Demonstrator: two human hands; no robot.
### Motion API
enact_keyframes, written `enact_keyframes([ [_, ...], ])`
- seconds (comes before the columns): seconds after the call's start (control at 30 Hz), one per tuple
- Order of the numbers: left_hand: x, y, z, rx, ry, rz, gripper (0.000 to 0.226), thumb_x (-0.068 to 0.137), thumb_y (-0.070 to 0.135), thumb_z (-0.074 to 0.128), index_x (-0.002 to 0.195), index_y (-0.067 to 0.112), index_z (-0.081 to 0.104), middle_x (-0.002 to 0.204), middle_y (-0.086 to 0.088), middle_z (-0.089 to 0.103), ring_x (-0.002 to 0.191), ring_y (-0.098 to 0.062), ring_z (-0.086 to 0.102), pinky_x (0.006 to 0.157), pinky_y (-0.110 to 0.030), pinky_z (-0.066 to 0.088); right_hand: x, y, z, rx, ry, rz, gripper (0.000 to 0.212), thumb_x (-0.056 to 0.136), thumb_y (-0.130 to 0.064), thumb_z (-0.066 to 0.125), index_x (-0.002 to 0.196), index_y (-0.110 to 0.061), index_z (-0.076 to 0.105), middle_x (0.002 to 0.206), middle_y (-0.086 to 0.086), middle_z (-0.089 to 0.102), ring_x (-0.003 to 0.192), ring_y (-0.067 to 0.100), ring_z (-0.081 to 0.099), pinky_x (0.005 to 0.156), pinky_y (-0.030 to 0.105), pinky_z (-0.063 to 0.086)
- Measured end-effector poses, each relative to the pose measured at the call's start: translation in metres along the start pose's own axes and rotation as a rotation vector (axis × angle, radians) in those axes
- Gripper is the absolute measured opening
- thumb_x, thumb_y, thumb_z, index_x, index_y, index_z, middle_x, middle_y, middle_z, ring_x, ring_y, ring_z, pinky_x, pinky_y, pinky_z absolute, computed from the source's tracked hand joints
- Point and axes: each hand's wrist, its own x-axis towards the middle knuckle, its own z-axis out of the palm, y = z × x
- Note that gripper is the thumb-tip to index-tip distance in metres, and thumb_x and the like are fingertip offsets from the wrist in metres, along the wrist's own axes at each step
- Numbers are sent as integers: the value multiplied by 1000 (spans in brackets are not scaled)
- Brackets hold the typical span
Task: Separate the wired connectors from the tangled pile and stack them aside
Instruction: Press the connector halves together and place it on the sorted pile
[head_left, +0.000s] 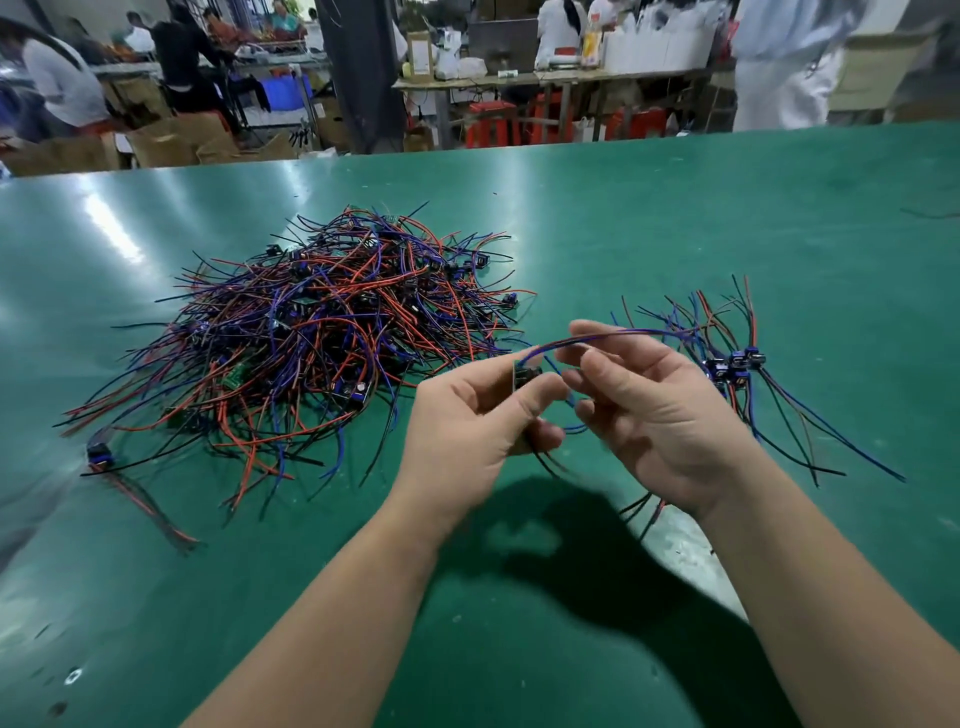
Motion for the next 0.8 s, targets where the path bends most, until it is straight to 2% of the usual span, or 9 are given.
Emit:
enact_keyframes([
  [0.1,-3,4,4,-132,-126,-190,20,69,28,67,80,13,76,81,-6,74,40,-5,53,45,-21,51,0,3,-1,-113,-66,-58,27,57,-15,73,83,-11,76,80,6,72,67,13,66,61,21,51],
  [0.17,-5,4,6,-130,-176,-277,23,70,29,66,78,8,73,81,-8,74,39,-3,51,44,-20,50,0,5,-1,-204,-62,-79,20,58,-15,73,77,-10,76,74,9,71,66,17,67,61,25,55],
  [0.23,-5,2,7,-105,-159,-345,26,71,30,66,82,7,71,83,-10,74,40,-3,51,45,-19,49,0,8,-2,-316,-12,-94,12,59,-16,72,70,-13,75,69,6,71,64,13,66,60,21,54],
  [0.33,-3,-1,6,-123,-49,-430,26,67,27,69,82,6,69,78,-8,73,42,-4,54,46,-19,51,3,10,-5,-446,61,-122,5,61,-18,73,65,-16,73,60,-2,68,56,5,57,56,13,46],
  [0.43,-2,-2,3,-96,-41,-487,21,65,25,70,78,9,67,75,-3,73,49,-7,63,44,-20,52,6,12,-10,-490,119,-84,6,70,-10,74,67,-15,72,58,-2,66,51,5,52,51,14,42],
  [0.53,-3,0,2,-70,-105,-540,20,64,26,73,77,11,68,74,-3,72,58,-9,68,46,-21,53,8,11,-15,-465,163,-25,10,74,-5,72,67,-12,72,59,1,66,51,8,55,49,15,43],
  [0.63,-4,1,4,-39,-155,-557,18,63,26,72,72,11,68,70,-5,72,58,-11,68,50,-20,54,11,5,-20,-355,234,16,4,71,-7,71,70,-8,68,56,1,65,46,7,54,46,15,44],
  [0.7,-5,1,5,-26,-196,-571,15,65,24,72,71,11,68,71,-6,72,59,-12,69,51,-20,54,12,-2,-24,-287,295,37,9,68,-8,71,72,-5,64,55,1,64,44,6,55,44,14,44],
  [0.8,-8,1,5,8,-278,-598,12,72,21,72,73,10,68,72,-6,72,59,-11,69,53,-20,54,14,-13,-32,-201,387,33,8,75,-6,69,75,-7,61,54,1,65,44,7,60,44,14,46],
])
